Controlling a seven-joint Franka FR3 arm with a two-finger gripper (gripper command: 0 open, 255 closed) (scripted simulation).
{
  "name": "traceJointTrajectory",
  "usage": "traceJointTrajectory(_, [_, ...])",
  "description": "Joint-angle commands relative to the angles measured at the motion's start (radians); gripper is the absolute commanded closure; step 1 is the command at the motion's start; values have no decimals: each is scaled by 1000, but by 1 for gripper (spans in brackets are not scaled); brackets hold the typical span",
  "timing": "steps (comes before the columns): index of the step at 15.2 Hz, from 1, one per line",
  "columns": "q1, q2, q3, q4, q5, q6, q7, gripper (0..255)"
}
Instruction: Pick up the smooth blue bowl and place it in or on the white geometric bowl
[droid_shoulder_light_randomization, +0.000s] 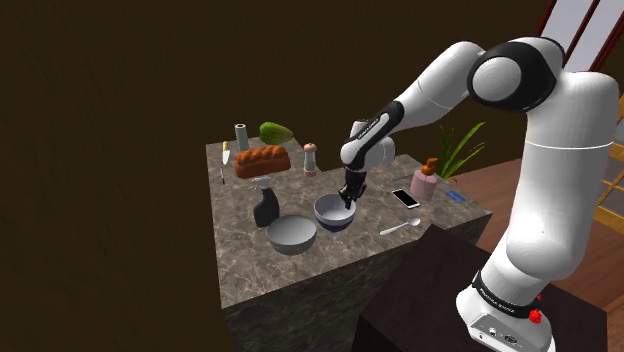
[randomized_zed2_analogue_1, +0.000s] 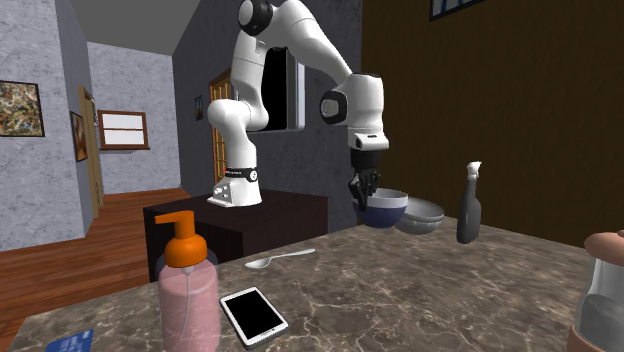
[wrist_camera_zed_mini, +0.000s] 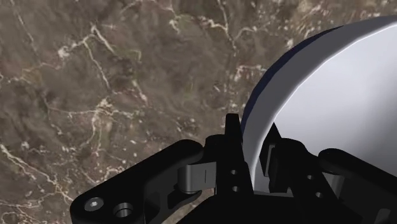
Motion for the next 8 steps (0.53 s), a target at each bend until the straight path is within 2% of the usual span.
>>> traceJointTrajectory(1, [2,-25,-5,1,-11,-25,10,255])
traceJointTrajectory(8, [8,-104,-17,7,-47,-107,43,255])
